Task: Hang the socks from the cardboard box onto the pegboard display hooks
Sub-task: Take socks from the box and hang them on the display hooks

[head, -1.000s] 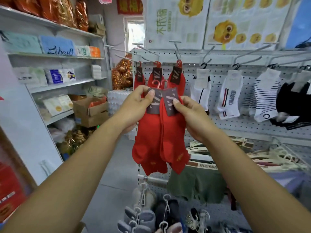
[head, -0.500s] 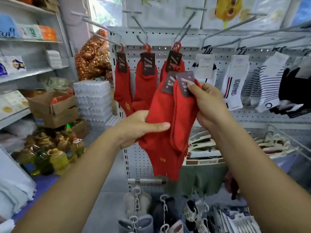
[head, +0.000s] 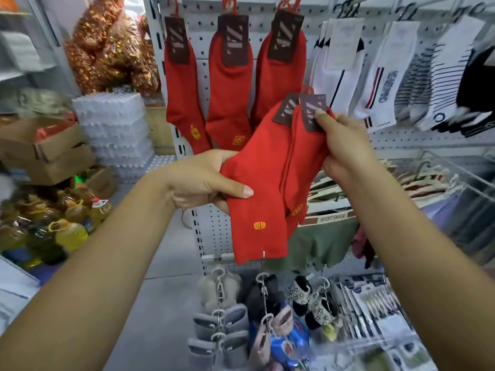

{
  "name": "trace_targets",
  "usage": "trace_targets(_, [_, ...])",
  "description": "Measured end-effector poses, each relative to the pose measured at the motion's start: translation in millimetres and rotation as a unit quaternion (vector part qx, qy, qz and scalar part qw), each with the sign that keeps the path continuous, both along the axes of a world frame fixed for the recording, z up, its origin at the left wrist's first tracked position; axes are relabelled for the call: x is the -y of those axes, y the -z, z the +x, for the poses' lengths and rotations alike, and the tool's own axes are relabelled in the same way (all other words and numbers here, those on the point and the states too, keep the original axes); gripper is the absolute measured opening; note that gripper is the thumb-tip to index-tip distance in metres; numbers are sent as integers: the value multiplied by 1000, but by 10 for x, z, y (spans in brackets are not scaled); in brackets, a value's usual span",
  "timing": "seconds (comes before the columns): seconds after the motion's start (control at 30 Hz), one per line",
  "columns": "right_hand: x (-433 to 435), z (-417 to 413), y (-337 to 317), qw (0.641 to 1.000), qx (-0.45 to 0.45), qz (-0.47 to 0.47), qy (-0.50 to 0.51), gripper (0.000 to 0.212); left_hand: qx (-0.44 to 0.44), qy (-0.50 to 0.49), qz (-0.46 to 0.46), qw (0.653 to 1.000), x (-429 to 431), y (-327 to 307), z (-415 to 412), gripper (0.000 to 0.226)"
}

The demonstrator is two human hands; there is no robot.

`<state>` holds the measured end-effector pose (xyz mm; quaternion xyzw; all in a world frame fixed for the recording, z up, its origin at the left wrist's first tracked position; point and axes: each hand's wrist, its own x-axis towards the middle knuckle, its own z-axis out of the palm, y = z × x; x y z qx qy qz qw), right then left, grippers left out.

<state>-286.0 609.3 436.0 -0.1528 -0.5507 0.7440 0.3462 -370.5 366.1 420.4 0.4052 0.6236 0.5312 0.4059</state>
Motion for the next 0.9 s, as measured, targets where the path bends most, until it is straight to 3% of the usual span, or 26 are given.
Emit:
trace_targets(0.17, [112, 24, 36, 999, -26, 2, -37, 10, 6, 5, 7, 1000, 5, 25, -79, 41])
trace_targets(0.27, [243, 69, 204, 996, -19, 31, -85, 9, 13, -60, 33, 998, -64, 57, -62, 40])
trace_targets(0.4, [378, 152, 565, 994, 41, 60, -83, 8, 0, -164, 14, 986, -122, 316, -13, 30])
trace_targets(0.53, [430, 262, 850, 983, 142, 94, -72, 15, 7, -197, -39, 980, -71, 711, 49, 35])
trace_targets(0.67, [503, 336, 977, 984, 164, 67, -32, 32, -8, -230, -16, 973, 22, 898, 59, 31])
trace_targets(0.9, [545, 427, 884, 989, 148, 16, -15, 30, -30, -264, -1, 964, 108, 827, -45, 28])
